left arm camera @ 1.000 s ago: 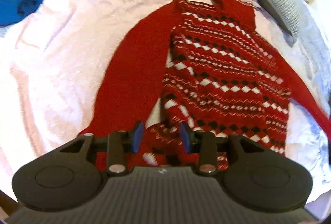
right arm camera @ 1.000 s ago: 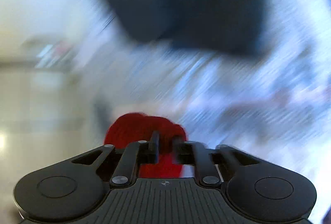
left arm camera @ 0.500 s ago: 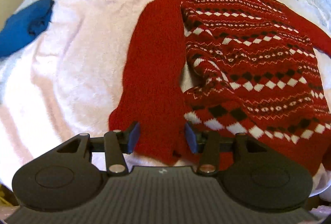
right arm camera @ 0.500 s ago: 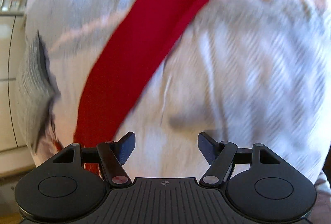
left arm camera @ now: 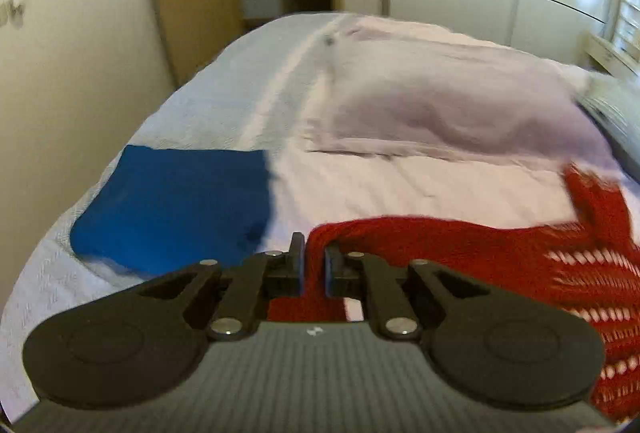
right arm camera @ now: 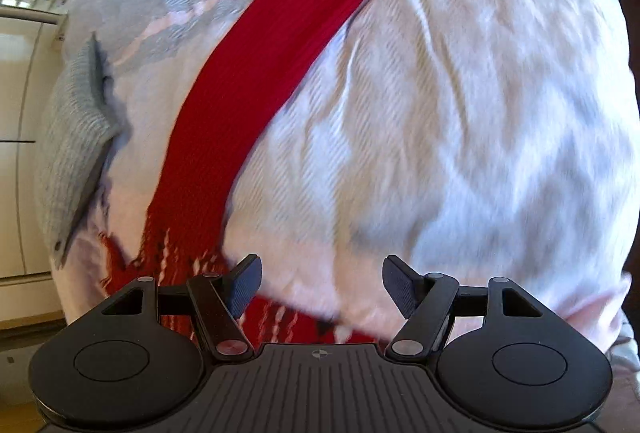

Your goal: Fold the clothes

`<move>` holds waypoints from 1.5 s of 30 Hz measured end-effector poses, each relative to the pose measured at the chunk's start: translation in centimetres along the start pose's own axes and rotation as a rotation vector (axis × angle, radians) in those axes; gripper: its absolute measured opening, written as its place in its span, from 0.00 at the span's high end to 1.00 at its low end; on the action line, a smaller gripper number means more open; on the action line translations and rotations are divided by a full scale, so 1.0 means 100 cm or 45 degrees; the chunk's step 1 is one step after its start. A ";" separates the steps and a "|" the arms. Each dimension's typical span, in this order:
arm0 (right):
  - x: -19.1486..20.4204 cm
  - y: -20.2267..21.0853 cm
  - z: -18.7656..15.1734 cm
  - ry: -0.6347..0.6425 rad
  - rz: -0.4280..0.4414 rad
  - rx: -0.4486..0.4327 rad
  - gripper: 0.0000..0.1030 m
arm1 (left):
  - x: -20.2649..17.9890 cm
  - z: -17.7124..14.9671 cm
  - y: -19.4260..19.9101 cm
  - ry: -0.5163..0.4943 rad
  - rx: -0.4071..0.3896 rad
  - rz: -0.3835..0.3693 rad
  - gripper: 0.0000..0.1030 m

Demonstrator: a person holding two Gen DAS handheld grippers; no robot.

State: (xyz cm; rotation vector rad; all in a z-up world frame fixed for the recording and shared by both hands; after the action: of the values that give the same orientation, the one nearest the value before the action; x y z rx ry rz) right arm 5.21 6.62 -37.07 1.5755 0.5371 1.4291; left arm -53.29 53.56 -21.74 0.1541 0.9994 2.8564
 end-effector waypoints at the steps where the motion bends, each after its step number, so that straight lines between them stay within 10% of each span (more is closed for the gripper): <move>1: 0.001 0.003 -0.008 0.011 0.008 -0.004 0.32 | 0.012 0.002 -0.014 0.009 0.042 0.026 0.82; 6: -0.005 0.025 -0.030 0.168 -0.001 -0.036 0.32 | 0.012 -0.055 -0.040 -0.063 0.235 0.030 0.76; 12: -0.028 0.054 -0.037 0.552 -0.032 0.003 0.32 | -0.089 -0.177 0.035 0.173 0.584 -0.699 0.73; 16: -0.040 0.065 -0.048 0.808 0.093 0.166 0.32 | -0.138 -0.222 0.081 0.334 0.671 -0.924 0.49; 21: -0.073 0.048 -0.060 0.915 0.165 0.296 0.32 | -0.166 -0.249 0.075 0.424 0.633 -0.846 0.47; 23: -0.087 0.032 -0.063 0.956 0.121 0.284 0.32 | -0.181 -0.254 0.076 0.437 0.661 -0.905 0.68; 24: -0.088 0.028 -0.068 0.946 0.158 0.302 0.32 | -0.188 -0.255 0.078 0.415 0.669 -0.928 0.93; 26: -0.083 0.026 -0.079 0.927 0.271 0.360 0.90 | -0.193 -0.252 0.083 0.319 0.659 -0.913 0.96; 27: -0.079 0.028 -0.085 0.929 0.302 0.423 0.96 | -0.189 -0.247 0.091 0.323 0.652 -0.913 0.96; 34: -0.037 0.100 -0.029 0.796 0.566 0.570 0.97 | -0.120 -0.196 0.163 0.548 0.552 -0.872 0.96; 38: -0.064 0.078 -0.017 0.969 0.245 0.586 0.96 | -0.108 -0.255 0.146 0.297 0.719 -0.543 0.95; 41: -0.080 0.059 -0.026 1.140 0.059 0.557 0.85 | -0.116 -0.292 0.138 0.249 0.793 -0.502 0.94; 45: -0.077 0.058 -0.031 1.038 0.167 0.482 0.32 | -0.130 -0.282 0.142 0.363 0.683 -0.594 0.54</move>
State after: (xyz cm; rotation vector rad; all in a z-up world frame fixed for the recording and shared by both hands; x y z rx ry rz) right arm -1.01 -1.44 -36.68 1.2589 1.2523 2.1631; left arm -45.15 23.38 -35.60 -0.4016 1.5905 2.1763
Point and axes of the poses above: each gripper's, at about its wrist camera, not at the fingertips, and y roughly against the way its jaws point, x to its left, z to its top, the point moved 8 cm from there along -y, roughly the way its jaws point, and after that the axes turned 8 degrees about -x, right-handed, at the moved point
